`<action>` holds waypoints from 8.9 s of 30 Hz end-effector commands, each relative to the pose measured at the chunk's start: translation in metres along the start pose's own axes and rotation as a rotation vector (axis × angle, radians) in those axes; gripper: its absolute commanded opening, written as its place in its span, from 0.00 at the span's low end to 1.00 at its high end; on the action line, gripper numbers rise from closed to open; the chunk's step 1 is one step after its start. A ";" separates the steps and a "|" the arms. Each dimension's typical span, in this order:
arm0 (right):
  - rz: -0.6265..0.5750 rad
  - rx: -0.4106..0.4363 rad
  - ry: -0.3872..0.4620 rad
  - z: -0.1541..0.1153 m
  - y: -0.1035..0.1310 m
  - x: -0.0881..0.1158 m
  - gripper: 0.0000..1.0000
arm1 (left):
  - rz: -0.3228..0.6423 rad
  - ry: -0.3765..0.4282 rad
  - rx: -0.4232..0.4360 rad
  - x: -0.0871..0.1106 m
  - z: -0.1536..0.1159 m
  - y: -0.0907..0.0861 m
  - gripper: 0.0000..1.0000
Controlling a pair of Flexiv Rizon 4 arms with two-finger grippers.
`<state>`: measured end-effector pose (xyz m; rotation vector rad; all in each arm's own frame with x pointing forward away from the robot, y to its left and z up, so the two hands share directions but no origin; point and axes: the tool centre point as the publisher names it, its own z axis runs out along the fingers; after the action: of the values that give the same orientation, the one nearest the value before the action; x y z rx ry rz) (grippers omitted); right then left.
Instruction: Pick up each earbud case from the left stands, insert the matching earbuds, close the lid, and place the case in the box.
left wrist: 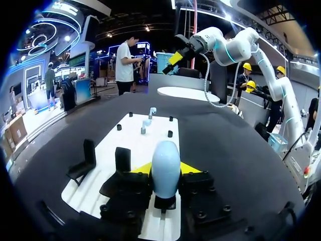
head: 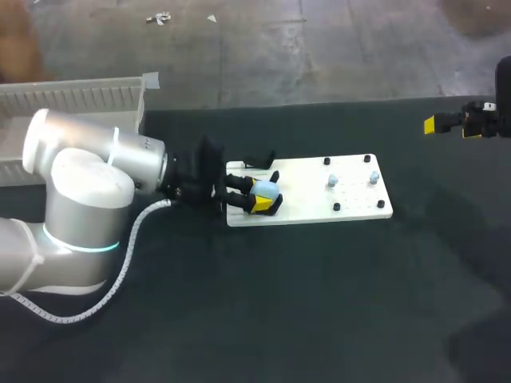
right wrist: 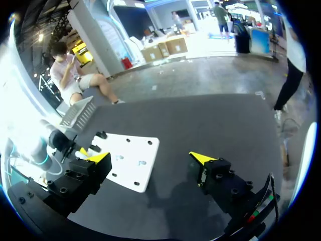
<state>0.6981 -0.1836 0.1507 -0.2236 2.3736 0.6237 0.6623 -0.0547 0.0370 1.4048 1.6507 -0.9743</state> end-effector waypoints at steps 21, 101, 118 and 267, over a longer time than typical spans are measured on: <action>-0.153 -0.112 0.128 0.045 0.070 0.015 1.00 | 0.096 0.065 -0.076 -0.102 0.009 0.007 0.00; -0.258 0.285 0.460 0.077 0.063 0.027 1.00 | 0.100 -0.388 0.100 -0.150 -0.045 -0.019 0.00; -0.244 0.385 0.527 0.081 0.051 0.037 1.00 | 0.118 -0.360 0.086 -0.150 -0.048 -0.018 0.00; -0.101 0.488 0.593 0.014 0.142 0.020 0.00 | 0.107 -0.349 0.092 -0.146 -0.050 -0.021 0.00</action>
<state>0.6526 -0.0495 0.1804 -0.3433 2.9846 -0.1173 0.6562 -0.0744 0.1928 1.2862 1.2817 -1.1722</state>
